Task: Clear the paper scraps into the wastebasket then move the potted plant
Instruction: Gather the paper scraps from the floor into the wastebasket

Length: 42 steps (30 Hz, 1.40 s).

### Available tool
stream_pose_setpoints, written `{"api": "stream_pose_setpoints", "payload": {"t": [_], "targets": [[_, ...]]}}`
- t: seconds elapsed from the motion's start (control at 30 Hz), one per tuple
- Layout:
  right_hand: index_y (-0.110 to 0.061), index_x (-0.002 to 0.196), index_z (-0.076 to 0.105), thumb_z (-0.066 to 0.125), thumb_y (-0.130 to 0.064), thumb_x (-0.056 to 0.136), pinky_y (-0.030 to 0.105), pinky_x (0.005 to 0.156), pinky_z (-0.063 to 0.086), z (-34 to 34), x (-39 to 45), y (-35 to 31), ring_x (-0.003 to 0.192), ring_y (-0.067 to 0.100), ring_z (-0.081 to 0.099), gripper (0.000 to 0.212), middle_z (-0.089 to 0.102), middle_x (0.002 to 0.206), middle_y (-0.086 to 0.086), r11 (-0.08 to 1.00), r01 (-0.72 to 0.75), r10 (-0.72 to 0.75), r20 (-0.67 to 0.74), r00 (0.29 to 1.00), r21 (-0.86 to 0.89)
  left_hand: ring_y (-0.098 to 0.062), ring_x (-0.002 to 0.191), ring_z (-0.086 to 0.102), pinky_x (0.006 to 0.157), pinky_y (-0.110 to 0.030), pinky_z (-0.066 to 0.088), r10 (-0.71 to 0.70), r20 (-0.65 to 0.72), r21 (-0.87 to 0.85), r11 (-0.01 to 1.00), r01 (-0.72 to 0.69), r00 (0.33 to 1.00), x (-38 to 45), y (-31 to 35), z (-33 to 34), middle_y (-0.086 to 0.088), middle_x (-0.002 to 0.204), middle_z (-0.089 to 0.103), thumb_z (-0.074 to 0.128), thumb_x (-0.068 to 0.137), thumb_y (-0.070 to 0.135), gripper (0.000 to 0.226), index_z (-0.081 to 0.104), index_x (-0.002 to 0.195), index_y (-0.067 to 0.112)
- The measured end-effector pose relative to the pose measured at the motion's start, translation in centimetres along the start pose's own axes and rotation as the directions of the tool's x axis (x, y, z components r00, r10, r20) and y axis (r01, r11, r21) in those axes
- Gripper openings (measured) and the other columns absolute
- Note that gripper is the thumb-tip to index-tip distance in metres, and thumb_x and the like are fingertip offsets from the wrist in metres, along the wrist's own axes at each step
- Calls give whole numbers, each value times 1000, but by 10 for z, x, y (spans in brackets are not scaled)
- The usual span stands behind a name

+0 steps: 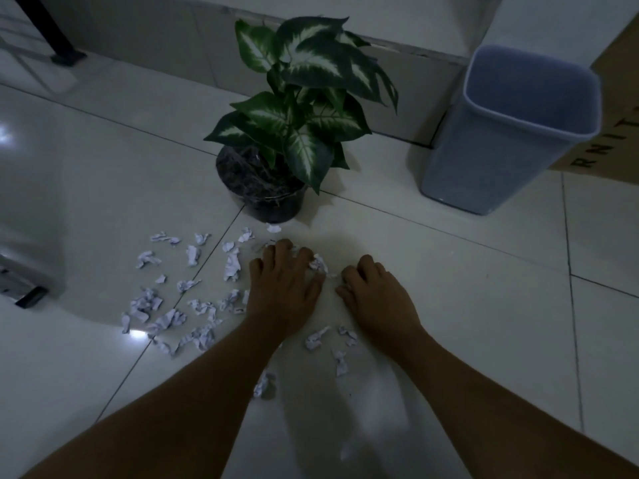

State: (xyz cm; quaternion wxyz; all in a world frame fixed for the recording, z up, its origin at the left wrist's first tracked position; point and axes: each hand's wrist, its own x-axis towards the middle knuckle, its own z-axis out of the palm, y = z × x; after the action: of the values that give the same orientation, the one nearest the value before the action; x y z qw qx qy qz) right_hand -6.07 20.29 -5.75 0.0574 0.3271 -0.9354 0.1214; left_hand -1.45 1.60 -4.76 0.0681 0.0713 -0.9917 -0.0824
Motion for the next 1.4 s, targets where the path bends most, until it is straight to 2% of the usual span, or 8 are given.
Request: {"api": "stream_pose_setpoints", "payload": {"t": [0.17, 0.4, 0.53, 0.77, 0.93, 1.1, 1.27, 1.4], "targets": [[-12, 97, 56, 56, -35, 99, 29, 41, 30, 1, 1, 1, 57, 27, 58, 24, 56, 92, 11, 1000, -13, 13, -6, 1000, -8, -30, 91, 46, 74, -40, 38, 89, -14, 26, 996, -88, 996, 7, 1, 5, -11, 105, 49, 43, 98, 44, 31, 55, 105, 16], [-10, 82, 58, 55, -32, 96, 27, 42, 23, 1, 2, -3, 41, 27, 53, 27, 58, 76, 10, 1000, -26, 26, -58, 998, 0, -32, 102, 57, 70, -39, 48, 119, 119, -124, 987, -104, 986, 5, 13, 2, -9, 110, 62, 54, 95, 33, 31, 60, 119, 15], [-8, 80, 58, 69, -29, 93, 32, 50, 35, -6, 8, -5, 59, 34, 61, 27, 61, 78, 12, 977, -166, 166, 12, 986, 135, -32, 99, 62, 72, -33, 40, 110, 159, -206, 976, -76, 981, 9, 11, -6, -10, 111, 62, 54, 96, 30, 32, 59, 124, 14], [-17, 67, 57, 68, -38, 93, 23, 53, 35, -40, 9, 2, 59, 8, 53, 35, 57, 62, -7, 689, -467, 486, 124, 865, 554, -12, 55, 36, 53, -31, 26, 61, 137, -600, 799, 34, 989, 30, 25, -46, 3, 59, 35, 54, 82, 29, 26, 38, 68, 14], [-15, 66, 58, 70, -46, 89, 27, 60, 41, -90, 14, 20, 60, 14, 55, 41, 59, 61, -2, 430, -547, 648, 176, 741, 718, -7, 52, 27, 50, -23, 24, -1, 39, -746, 665, 30, 999, 58, 77, -88, 6, 57, 25, 60, 85, 6, 37, 31, 64, 15], [-15, 66, 60, 69, -48, 88, 29, 61, 45, -145, 22, 48, 60, 17, 58, 41, 61, 60, -3, 334, -495, 760, 82, 645, 802, -8, 53, 26, 47, -24, 24, 36, -3, -792, 610, -24, 999, 88, 137, -116, 3, 60, 30, 57, 85, 11, 31, 33, 66, 18], [-18, 62, 59, 69, -44, 90, 34, 64, 49, -202, 50, 100, 62, 19, 61, 39, 64, 61, -3, 430, -398, 788, -122, 604, 810, -5, 47, 30, 45, -19, 27, 43, -99, -796, 596, -105, 994, 144, 190, -150, 7, 52, 32, 59, 87, 10, 44, 29, 57, 22], [-8, 67, 57, 69, -35, 94, 14, 51, 38, -243, 83, 146, 52, 3, 50, 39, 59, 62, 1, 603, -260, 701, -345, 624, 754, -7, 54, 40, 46, -20, 28, 92, -174, -749, 635, -192, 981, 199, 224, -176, 5, 52, 42, 61, 87, 12, 42, 31, 58, 20]]}}
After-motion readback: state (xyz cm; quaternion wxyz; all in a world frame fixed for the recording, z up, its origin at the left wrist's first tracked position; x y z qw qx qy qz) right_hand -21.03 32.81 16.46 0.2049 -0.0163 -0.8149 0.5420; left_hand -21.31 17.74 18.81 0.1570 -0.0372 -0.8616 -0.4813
